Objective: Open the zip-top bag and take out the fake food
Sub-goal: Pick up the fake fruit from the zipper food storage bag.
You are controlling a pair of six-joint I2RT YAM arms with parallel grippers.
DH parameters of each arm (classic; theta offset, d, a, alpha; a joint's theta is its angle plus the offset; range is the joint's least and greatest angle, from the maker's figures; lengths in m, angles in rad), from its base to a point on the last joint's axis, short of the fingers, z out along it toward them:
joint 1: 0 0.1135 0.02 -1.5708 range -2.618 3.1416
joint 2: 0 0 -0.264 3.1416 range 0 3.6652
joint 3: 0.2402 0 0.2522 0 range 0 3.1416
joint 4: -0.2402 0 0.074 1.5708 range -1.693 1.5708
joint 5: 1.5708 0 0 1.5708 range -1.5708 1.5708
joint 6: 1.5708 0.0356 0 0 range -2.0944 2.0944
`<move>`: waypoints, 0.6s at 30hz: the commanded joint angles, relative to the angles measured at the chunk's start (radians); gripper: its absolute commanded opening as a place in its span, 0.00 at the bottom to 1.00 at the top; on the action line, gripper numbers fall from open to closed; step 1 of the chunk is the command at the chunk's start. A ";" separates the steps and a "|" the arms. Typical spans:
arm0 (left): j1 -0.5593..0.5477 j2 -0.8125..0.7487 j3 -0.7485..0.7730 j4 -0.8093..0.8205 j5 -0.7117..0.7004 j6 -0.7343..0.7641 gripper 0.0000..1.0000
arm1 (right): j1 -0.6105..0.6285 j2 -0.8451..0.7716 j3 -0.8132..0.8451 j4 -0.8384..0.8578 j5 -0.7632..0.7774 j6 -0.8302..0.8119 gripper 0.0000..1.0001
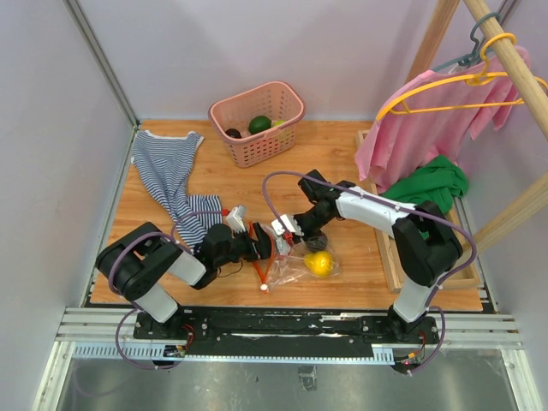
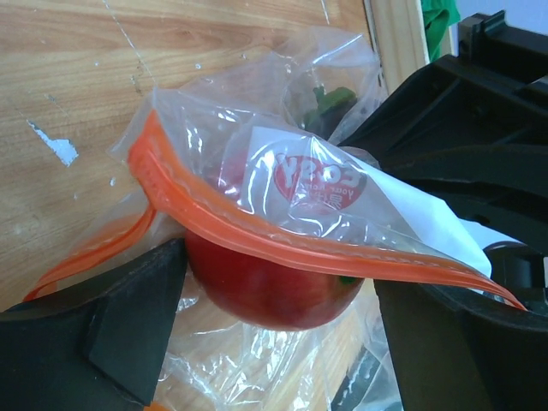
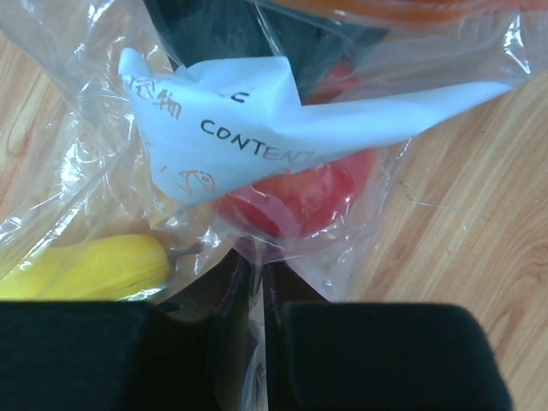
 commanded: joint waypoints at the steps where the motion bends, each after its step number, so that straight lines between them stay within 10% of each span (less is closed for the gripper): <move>1: 0.005 0.036 0.016 0.087 0.020 -0.015 0.94 | 0.045 0.030 0.015 -0.007 -0.053 0.038 0.09; 7: 0.005 0.037 0.004 0.097 0.012 -0.029 0.89 | 0.057 0.042 0.027 0.006 -0.047 0.070 0.07; 13: 0.005 -0.028 -0.040 0.088 -0.018 -0.040 0.48 | 0.049 0.035 0.026 0.007 0.021 0.091 0.06; 18: 0.005 -0.153 -0.072 0.003 -0.021 -0.023 0.37 | 0.008 0.027 0.013 0.024 0.089 0.099 0.05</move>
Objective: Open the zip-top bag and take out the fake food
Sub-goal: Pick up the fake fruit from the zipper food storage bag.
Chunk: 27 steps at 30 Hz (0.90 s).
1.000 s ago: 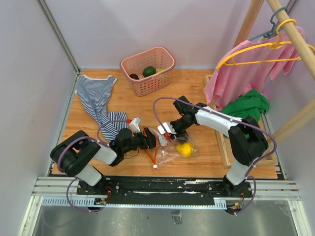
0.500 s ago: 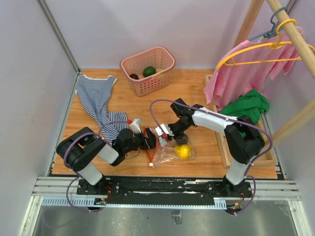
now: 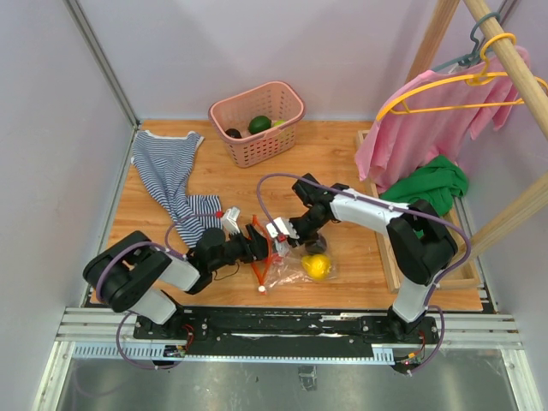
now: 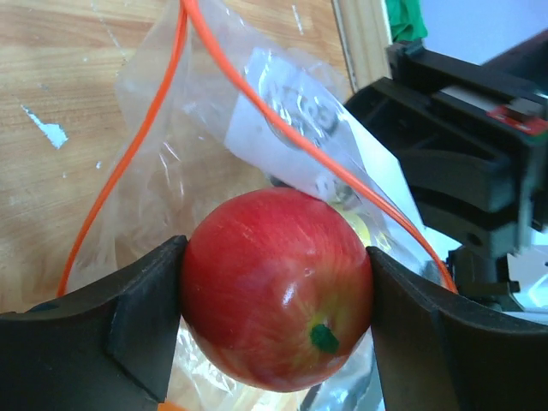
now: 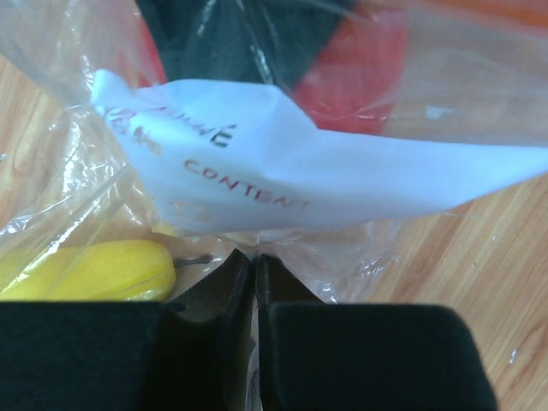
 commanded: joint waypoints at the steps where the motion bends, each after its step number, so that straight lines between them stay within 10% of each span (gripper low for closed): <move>1: 0.005 -0.126 -0.022 -0.069 -0.012 0.028 0.37 | -0.040 -0.003 0.005 0.017 0.070 0.025 0.05; 13: 0.006 -0.514 -0.008 -0.614 -0.087 0.142 0.36 | -0.115 -0.022 0.003 0.028 0.093 0.061 0.07; 20: 0.008 -0.717 0.000 -0.740 -0.110 0.121 0.34 | -0.121 -0.134 0.004 -0.001 0.021 0.061 0.48; 27: 0.010 -0.845 0.025 -0.798 -0.118 0.085 0.34 | -0.130 -0.237 0.016 -0.047 -0.070 0.047 0.64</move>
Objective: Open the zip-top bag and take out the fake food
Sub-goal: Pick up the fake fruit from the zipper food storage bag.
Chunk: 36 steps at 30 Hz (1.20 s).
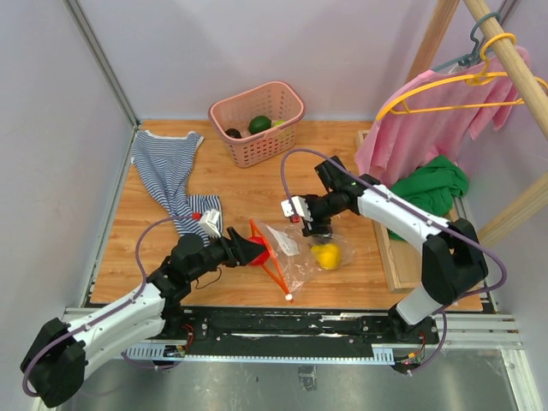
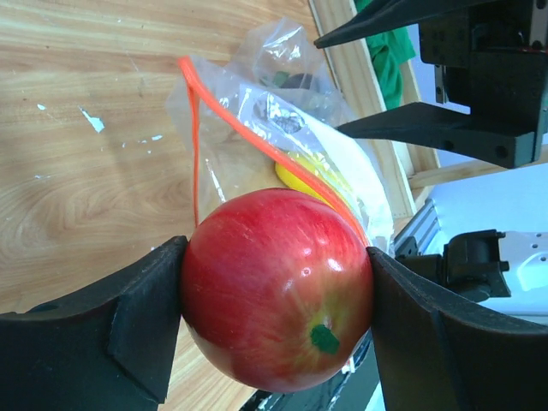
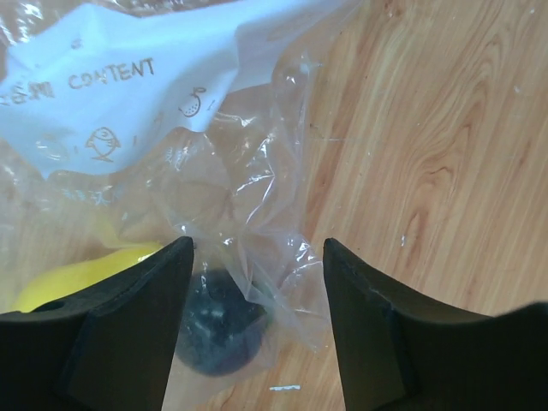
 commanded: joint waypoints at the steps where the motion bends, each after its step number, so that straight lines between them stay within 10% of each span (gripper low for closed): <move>1: 0.008 -0.067 0.047 -0.058 -0.019 -0.019 0.34 | -0.020 -0.062 0.024 -0.070 -0.095 -0.007 0.64; 19: 0.008 -0.129 0.170 -0.048 0.038 -0.043 0.33 | -0.021 -0.239 0.068 -0.114 -0.279 0.067 0.78; 36: 0.009 -0.001 0.112 0.510 0.101 -0.303 0.33 | -0.017 -0.229 0.300 -0.163 -0.395 0.399 0.96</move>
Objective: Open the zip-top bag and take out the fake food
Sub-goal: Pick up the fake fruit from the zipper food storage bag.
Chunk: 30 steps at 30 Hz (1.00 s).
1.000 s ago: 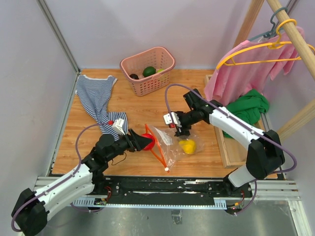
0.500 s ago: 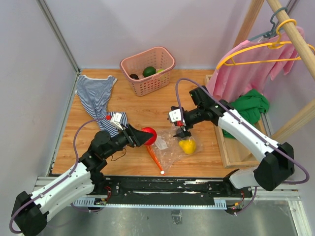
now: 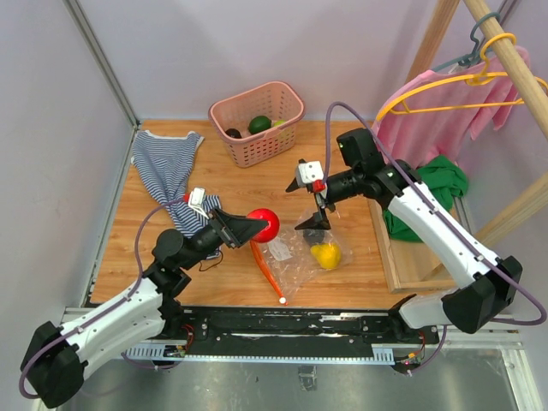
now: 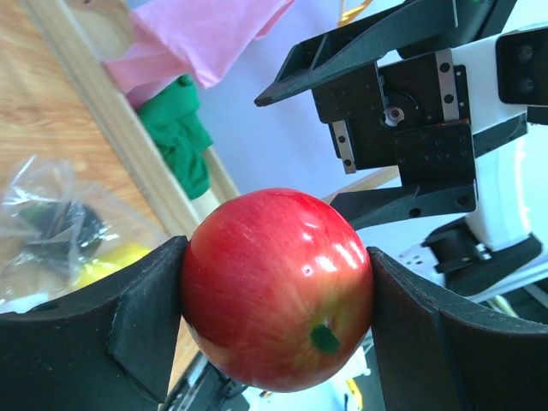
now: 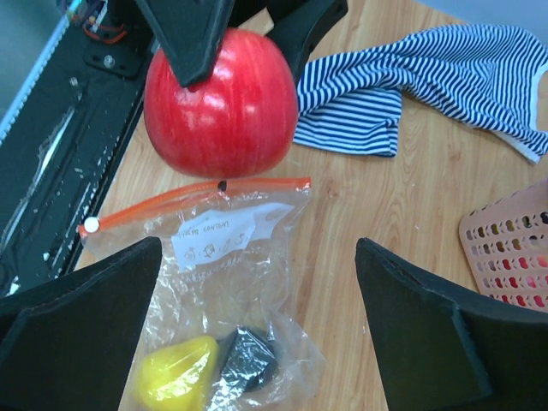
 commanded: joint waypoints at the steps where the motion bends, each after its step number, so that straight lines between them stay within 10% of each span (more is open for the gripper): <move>1: 0.006 0.062 -0.024 0.286 0.022 -0.115 0.33 | -0.011 -0.007 0.075 -0.015 -0.051 0.140 0.97; 30: -0.046 0.257 0.018 0.552 -0.084 -0.287 0.32 | 0.221 0.074 0.190 0.074 0.165 0.307 0.98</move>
